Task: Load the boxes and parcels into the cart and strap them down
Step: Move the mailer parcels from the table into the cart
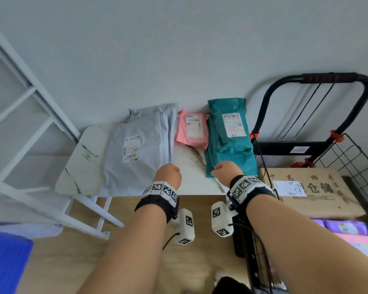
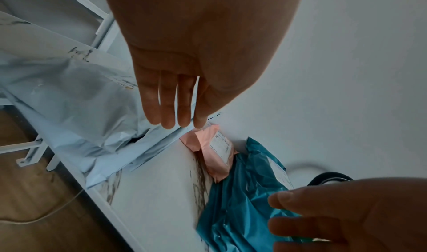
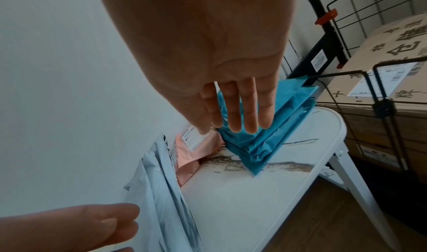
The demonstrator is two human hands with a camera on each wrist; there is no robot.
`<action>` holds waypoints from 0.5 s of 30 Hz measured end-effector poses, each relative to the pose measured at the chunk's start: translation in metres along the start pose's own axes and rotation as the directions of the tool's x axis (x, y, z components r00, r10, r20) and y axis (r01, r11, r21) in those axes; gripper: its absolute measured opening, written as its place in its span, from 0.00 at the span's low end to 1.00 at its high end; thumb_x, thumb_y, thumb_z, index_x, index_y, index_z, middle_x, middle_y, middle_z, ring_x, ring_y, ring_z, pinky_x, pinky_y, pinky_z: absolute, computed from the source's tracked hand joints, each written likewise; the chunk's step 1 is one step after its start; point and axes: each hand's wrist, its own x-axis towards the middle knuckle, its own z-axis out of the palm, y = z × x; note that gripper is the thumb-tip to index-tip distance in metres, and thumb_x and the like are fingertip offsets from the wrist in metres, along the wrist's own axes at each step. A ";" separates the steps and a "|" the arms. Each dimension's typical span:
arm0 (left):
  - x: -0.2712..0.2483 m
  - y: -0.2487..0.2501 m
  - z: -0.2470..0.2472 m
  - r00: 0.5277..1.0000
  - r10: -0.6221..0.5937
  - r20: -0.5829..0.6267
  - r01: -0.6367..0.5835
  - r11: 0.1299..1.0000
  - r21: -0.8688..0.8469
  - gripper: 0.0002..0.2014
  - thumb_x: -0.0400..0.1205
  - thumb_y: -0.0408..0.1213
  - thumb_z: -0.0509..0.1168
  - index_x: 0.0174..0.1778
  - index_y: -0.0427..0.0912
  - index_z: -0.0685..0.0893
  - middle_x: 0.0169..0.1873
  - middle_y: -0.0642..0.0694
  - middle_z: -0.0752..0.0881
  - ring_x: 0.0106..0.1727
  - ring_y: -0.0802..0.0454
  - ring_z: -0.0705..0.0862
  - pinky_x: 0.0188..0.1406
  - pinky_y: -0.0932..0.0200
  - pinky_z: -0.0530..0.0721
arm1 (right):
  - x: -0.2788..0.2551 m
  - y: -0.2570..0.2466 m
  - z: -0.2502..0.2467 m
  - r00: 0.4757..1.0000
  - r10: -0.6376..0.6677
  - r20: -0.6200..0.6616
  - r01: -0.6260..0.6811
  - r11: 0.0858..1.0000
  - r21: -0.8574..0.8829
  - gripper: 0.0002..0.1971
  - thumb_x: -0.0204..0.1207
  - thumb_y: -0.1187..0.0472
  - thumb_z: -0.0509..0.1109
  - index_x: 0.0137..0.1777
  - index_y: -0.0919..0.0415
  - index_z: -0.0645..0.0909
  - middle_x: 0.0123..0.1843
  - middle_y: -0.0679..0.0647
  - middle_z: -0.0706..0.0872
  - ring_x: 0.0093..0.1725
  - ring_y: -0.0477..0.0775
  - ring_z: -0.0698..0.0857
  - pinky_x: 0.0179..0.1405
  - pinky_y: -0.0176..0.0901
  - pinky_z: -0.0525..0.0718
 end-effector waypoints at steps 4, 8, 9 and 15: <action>0.026 0.001 -0.006 0.999 -0.020 -0.030 0.020 1.000 0.008 0.18 0.85 0.29 0.53 0.66 0.38 0.83 0.68 0.39 0.81 0.68 0.41 0.79 0.67 0.53 0.75 | 0.029 -0.015 -0.003 1.000 0.018 0.003 -0.018 1.000 0.024 0.16 0.80 0.62 0.65 0.67 0.63 0.77 0.65 0.60 0.82 0.63 0.61 0.81 0.61 0.48 0.79; 0.070 0.010 -0.017 0.999 -0.052 -0.018 0.051 0.998 -0.039 0.19 0.84 0.26 0.52 0.68 0.35 0.81 0.68 0.38 0.80 0.69 0.40 0.78 0.67 0.54 0.74 | 0.074 -0.035 -0.011 1.000 0.012 -0.005 -0.012 0.998 0.056 0.21 0.79 0.62 0.64 0.72 0.62 0.74 0.67 0.61 0.82 0.65 0.62 0.81 0.63 0.48 0.78; 0.083 0.014 -0.020 0.998 -0.058 -0.016 0.057 0.997 -0.047 0.20 0.84 0.26 0.52 0.69 0.36 0.80 0.70 0.39 0.79 0.70 0.41 0.77 0.68 0.54 0.72 | 0.087 -0.041 -0.012 1.000 0.010 0.004 -0.010 0.998 0.064 0.21 0.79 0.62 0.64 0.71 0.62 0.74 0.66 0.61 0.82 0.65 0.63 0.81 0.63 0.48 0.78; 0.156 0.034 -0.019 0.997 -0.069 -0.036 0.067 0.995 -0.074 0.21 0.84 0.27 0.52 0.71 0.41 0.78 0.70 0.41 0.80 0.71 0.41 0.77 0.70 0.51 0.73 | 0.171 -0.064 -0.012 0.996 0.066 0.062 -0.074 0.988 0.133 0.25 0.75 0.58 0.65 0.73 0.62 0.69 0.66 0.62 0.81 0.62 0.63 0.82 0.63 0.56 0.81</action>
